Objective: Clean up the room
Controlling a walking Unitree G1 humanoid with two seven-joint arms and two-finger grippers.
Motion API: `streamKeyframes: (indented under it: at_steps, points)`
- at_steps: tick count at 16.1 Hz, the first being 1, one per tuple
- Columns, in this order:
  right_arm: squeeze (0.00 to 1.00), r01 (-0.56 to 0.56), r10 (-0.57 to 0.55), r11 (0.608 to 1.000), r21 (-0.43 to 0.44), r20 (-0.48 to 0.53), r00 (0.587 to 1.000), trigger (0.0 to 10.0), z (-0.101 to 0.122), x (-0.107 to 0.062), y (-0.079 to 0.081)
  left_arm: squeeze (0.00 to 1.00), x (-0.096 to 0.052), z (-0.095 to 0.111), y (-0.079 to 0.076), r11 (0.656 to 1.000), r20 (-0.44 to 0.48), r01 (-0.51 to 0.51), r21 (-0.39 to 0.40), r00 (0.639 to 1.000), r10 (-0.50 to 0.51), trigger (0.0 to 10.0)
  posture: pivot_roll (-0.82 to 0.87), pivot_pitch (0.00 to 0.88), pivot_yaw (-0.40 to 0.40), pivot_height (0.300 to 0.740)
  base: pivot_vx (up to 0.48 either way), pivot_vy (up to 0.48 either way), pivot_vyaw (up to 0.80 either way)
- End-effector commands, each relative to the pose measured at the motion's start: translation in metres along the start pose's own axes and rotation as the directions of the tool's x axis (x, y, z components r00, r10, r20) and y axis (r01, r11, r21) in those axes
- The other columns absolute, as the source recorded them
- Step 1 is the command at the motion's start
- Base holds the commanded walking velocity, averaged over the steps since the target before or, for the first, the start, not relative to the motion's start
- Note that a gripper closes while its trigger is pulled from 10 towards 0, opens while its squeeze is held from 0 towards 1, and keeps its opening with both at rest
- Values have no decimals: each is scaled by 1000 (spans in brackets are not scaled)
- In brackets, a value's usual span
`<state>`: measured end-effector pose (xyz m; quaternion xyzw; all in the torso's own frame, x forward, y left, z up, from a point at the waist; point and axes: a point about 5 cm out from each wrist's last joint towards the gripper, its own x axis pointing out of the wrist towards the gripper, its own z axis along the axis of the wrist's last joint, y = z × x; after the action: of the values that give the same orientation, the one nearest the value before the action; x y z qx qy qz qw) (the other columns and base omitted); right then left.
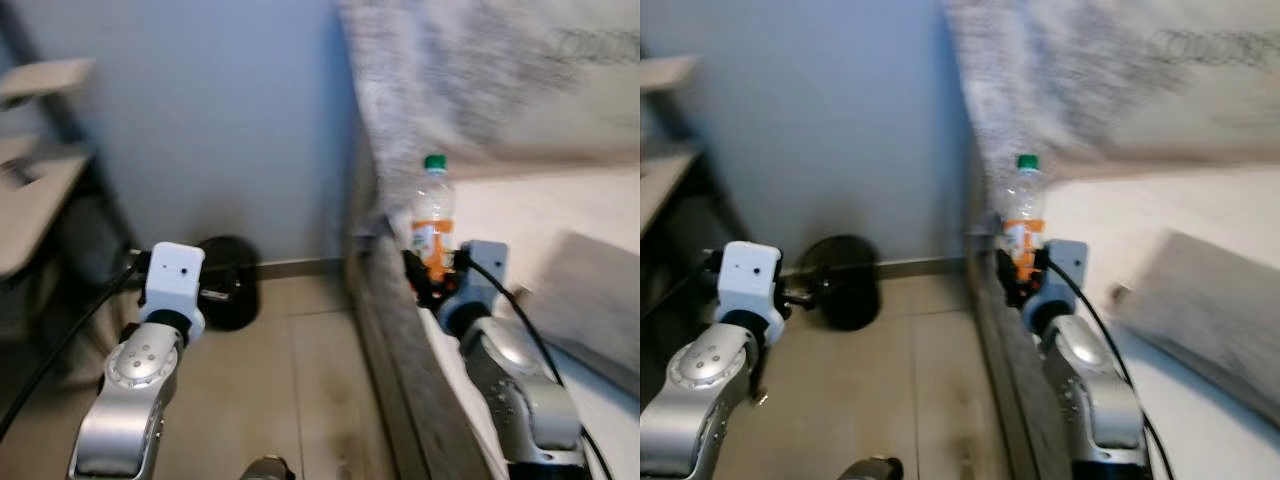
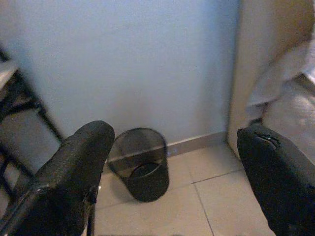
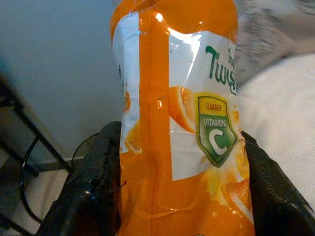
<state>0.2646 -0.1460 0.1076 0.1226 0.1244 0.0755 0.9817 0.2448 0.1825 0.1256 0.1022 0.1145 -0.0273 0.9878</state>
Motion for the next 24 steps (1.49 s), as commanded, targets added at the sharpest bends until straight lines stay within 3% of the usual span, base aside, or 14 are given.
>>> streamKeyframes:
  at_steps: [1, 5, 8, 11, 14, 19, 24]
  points:
    - [0, -17, 17, 1000, 14, -3, 1000, 10000, 0, 1, 4, 0, 0, 4, 2, 1000, 22, -2, 9, 1000, 1, 10000, 4, 0, -21, 740, 0, 0, 800]
    - [0, 15, -16, 1000, 26, 17, 1000, 10000, 2, 5, 0, 0, 1, 6, 4, 1000, 34, 19, -10, 999, -18, 10000, 12, 0, -27, 740, 0, 0, 200]
    - [0, 36, -36, 994, -103, 3, 999, 10000, 0, 10, 2, 0, 4, 7, 3, 1000, 34, 17, -7, 999, -17, 10000, 16, 0, -34, 740, 0, 0, 0]
    - [0, 10, -11, 999, -42, -15, 1000, 10000, -3, 8, 1, 0, 4, 7, 3, 1000, 34, 19, -8, 999, -19, 10000, 17, 0, -31, 740, 0, 0, 0]
    - [0, 4, -6, 996, -85, -23, 1000, 10000, -5, 8, 0, 0, 3, 5, 3, 1000, 27, 28, -7, 999, -28, 10000, 20, 0, -31, 740, 0, 0, 0]
    - [0, -10, 8, 996, -91, -27, 1000, 10000, -5, 10, 2, 0, 4, 6, 4, 1000, 25, 29, -5, 999, -29, 10000, 20, 0, -31, 740, 280, 0, 570]
    - [0, -11, 8, 996, -89, -28, 1000, 10000, -5, 11, 2, 0, 5, 7, 4, 1000, 30, 30, -2, 999, -30, 10000, 21, 0, -33, 740, 301, 0, 0]
